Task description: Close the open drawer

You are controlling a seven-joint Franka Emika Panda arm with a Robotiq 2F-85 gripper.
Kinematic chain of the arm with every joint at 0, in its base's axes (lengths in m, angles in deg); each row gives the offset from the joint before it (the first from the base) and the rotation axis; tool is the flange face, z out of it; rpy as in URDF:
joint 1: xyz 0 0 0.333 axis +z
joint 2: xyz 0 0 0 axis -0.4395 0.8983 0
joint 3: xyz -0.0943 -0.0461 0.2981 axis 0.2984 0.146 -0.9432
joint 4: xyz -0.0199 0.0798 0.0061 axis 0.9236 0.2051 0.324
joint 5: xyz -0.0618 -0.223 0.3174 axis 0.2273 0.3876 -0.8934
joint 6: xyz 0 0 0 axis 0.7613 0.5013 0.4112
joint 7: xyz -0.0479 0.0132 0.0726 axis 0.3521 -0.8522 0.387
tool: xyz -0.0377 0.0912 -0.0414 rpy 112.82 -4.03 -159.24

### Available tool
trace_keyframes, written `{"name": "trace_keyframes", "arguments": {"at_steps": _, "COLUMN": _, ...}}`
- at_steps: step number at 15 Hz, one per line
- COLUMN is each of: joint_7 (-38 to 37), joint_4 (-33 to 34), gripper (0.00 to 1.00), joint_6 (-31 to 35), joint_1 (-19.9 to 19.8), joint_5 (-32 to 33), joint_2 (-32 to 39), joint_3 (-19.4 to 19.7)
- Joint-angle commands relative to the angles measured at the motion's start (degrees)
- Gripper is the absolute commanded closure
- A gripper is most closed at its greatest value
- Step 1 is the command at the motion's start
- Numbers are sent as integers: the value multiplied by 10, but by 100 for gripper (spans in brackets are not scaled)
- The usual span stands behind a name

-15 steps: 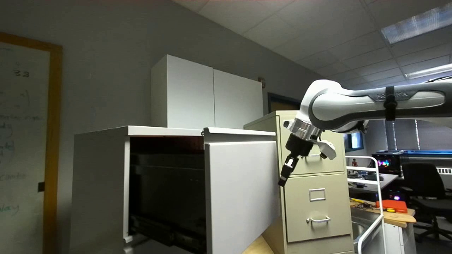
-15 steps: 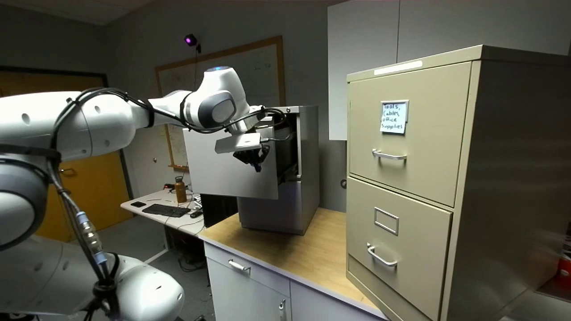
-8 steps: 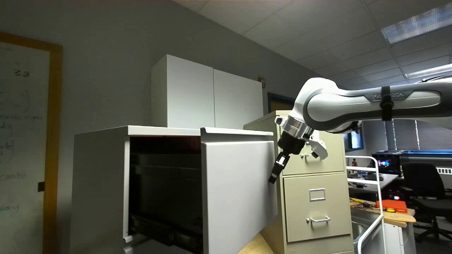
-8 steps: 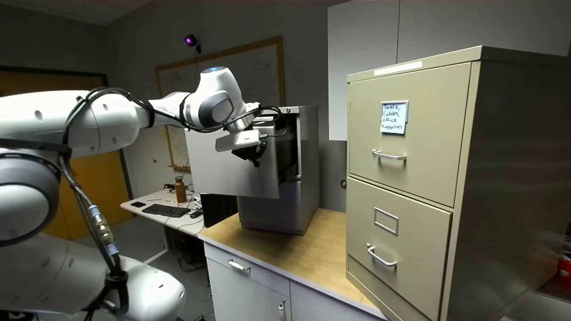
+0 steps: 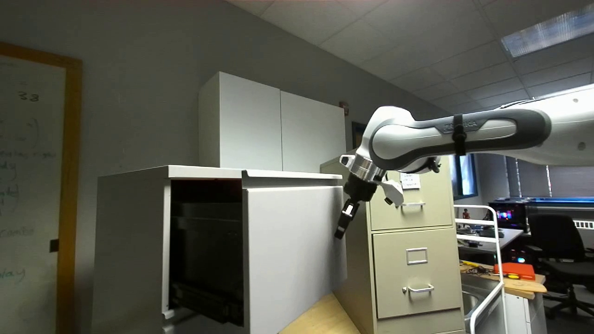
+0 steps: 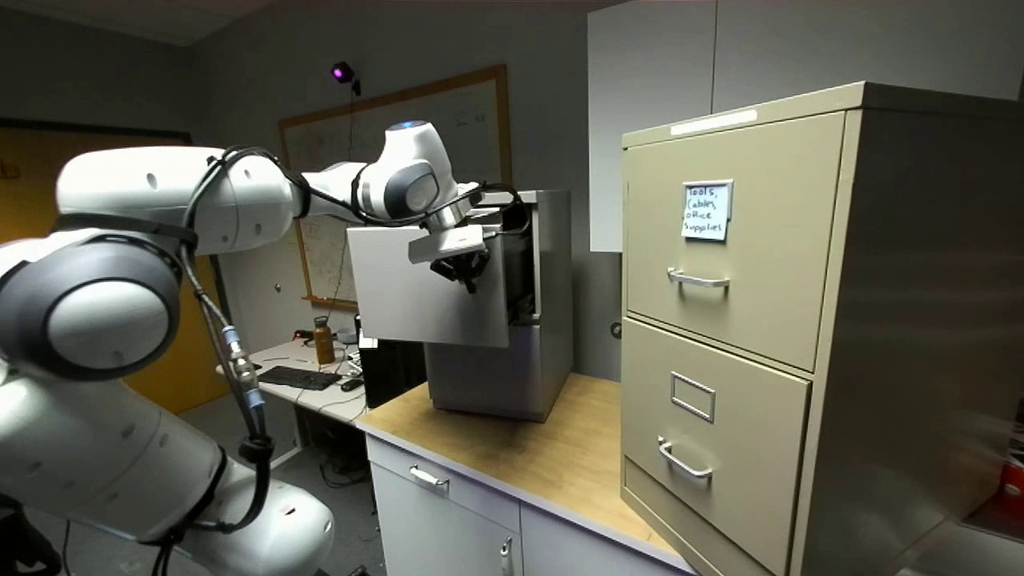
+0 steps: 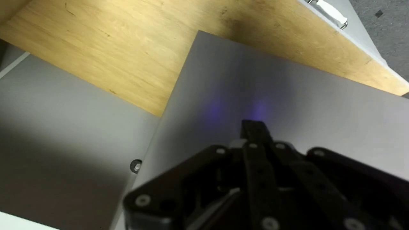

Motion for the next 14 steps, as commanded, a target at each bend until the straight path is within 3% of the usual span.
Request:
{"name": "trace_keyframes", "arguments": {"at_steps": 1, "joint_7": 32, "joint_4": 119, "gripper": 99, "joint_6": -9, "joint_1": 9, "joint_5": -19, "joint_2": 108, "joint_3": 10}}
{"name": "trace_keyframes", "arguments": {"at_steps": 14, "joint_7": 27, "joint_4": 404, "gripper": 99, "joint_6": -45, "joint_1": -35, "joint_5": -26, "joint_2": 372, "joint_3": -36}}
